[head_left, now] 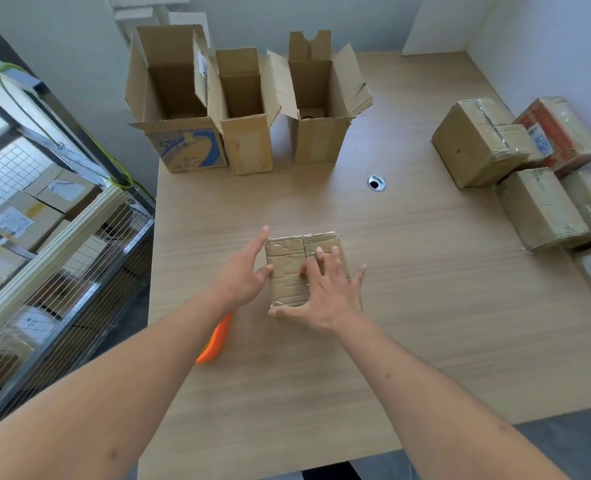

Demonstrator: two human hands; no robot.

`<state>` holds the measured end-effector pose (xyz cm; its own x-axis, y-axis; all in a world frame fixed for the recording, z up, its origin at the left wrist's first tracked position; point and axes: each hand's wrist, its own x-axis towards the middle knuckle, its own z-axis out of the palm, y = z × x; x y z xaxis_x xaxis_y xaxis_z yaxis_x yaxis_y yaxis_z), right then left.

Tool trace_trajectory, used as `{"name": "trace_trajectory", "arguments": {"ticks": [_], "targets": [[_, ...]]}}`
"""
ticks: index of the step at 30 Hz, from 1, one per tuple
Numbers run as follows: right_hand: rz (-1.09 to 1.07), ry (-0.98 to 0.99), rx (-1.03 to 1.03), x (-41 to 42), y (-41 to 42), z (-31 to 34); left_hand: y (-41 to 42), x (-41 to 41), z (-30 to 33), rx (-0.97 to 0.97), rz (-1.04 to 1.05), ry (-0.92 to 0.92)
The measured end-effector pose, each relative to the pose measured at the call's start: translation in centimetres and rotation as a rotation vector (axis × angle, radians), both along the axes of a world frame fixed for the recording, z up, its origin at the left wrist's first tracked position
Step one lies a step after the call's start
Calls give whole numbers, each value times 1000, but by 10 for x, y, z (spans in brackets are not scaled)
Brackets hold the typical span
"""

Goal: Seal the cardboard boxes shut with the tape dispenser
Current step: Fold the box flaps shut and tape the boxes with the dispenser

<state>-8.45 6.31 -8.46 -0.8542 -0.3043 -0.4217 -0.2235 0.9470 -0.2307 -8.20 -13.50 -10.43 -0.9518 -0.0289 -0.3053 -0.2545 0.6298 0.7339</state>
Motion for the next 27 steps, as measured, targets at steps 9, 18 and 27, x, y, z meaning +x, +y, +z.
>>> {"name": "trace_trajectory", "arguments": {"ticks": [9,18,27], "targets": [[-48,44,174,12,-41,-15,-21,14,3,-151,39,-14],[-361,148,-65,10,-36,-17,-35,31,0,-323,-116,44],[-343,50,104,9,-27,1,-26,37,20,-468,-174,-7]]}}
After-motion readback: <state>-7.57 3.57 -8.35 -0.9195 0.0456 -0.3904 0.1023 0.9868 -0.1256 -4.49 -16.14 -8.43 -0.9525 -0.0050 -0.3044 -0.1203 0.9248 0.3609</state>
